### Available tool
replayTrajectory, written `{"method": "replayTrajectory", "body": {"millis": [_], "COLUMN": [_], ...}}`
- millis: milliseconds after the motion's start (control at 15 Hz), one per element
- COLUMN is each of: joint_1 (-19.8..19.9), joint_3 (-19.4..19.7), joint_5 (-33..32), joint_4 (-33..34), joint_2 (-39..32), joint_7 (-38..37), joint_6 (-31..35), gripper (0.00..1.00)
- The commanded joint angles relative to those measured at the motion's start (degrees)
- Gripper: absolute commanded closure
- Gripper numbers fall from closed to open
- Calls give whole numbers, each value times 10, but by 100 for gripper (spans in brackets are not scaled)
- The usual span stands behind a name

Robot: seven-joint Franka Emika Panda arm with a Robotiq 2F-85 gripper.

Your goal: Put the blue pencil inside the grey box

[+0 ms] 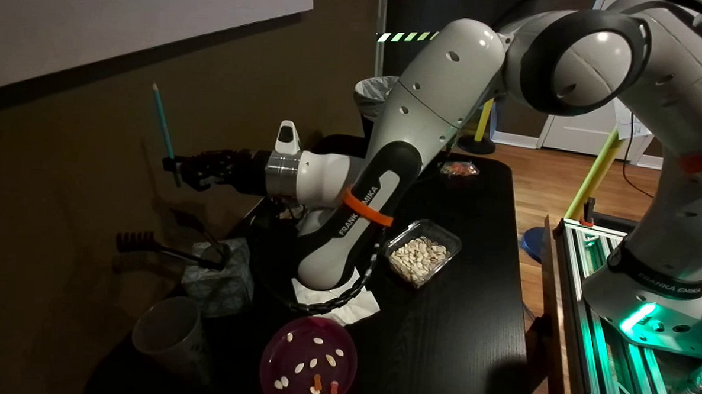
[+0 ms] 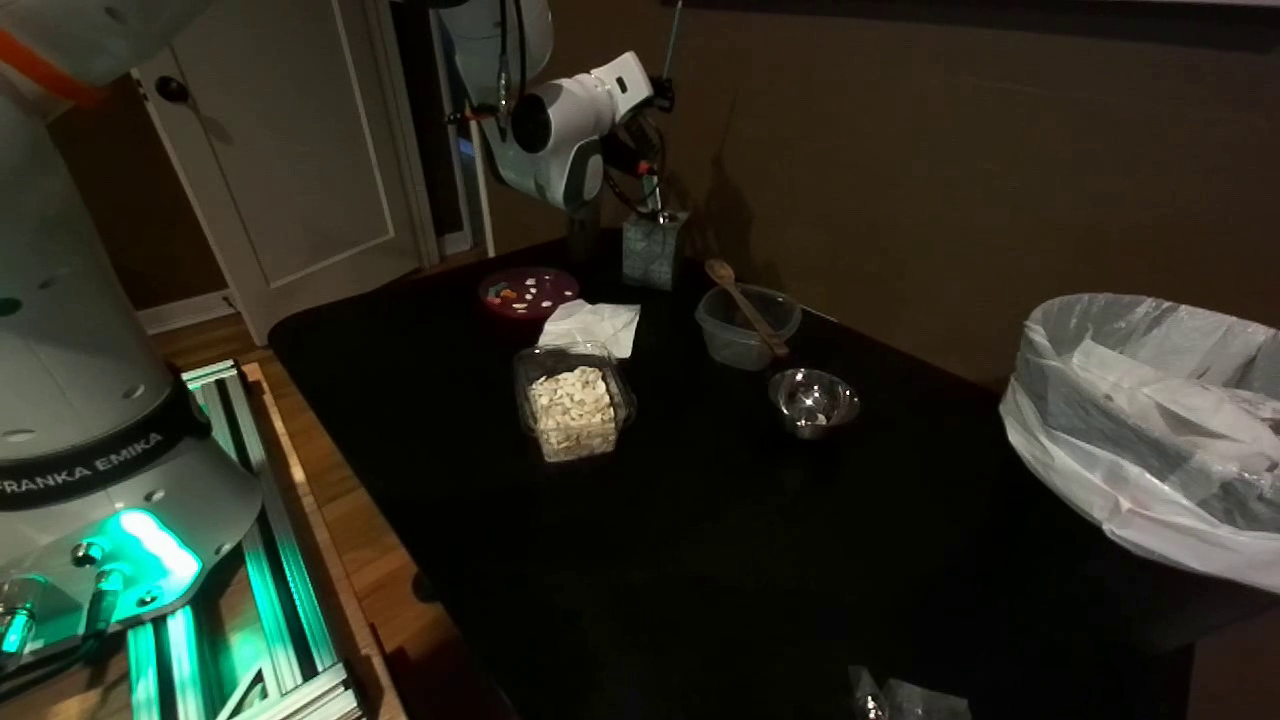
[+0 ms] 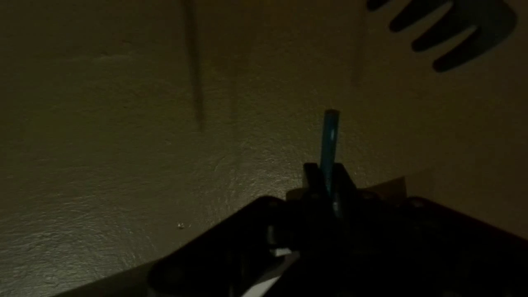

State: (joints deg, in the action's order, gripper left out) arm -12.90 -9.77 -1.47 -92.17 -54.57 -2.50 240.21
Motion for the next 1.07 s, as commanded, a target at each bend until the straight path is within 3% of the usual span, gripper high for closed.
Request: {"method": "replayTrajectory", "body": {"millis": [0,1000], "joint_1": [-13,-28], "joint_3": [16,27], "joint_5": [-7,21], "joint_4": [28,3], "joint_2": [-26,-20], "joint_7": [21,72], "joint_6": [-6,-27], "gripper": [98,98]}}
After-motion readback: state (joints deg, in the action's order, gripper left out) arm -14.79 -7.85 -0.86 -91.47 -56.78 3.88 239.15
